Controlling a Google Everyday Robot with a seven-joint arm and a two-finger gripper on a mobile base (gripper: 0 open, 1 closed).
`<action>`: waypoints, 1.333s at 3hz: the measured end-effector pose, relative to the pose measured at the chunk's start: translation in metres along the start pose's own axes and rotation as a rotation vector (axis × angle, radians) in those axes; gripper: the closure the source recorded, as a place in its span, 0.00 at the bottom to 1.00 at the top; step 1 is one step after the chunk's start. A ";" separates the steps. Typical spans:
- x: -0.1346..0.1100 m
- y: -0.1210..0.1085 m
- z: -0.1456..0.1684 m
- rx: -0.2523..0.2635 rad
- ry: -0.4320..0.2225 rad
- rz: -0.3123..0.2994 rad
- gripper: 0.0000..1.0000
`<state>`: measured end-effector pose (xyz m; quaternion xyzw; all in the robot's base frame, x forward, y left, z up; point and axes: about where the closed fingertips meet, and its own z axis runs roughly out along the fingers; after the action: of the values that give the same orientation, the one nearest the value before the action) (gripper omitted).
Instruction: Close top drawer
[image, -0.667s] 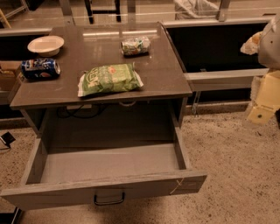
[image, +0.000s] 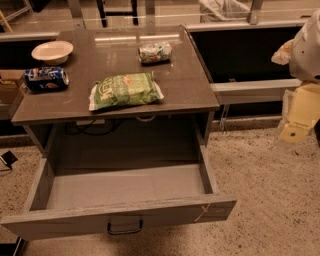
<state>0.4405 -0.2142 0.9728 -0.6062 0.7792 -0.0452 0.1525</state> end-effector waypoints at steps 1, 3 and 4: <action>-0.001 0.013 0.029 -0.030 -0.020 -0.032 0.00; 0.006 0.093 0.138 -0.141 -0.156 -0.072 0.41; 0.005 0.120 0.172 -0.179 -0.203 -0.095 0.64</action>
Offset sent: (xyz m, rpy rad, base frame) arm -0.0666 0.0348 -0.2134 0.1762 0.1710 0.1471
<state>0.3775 -0.1681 0.7780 -0.6552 0.7311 0.0789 0.1732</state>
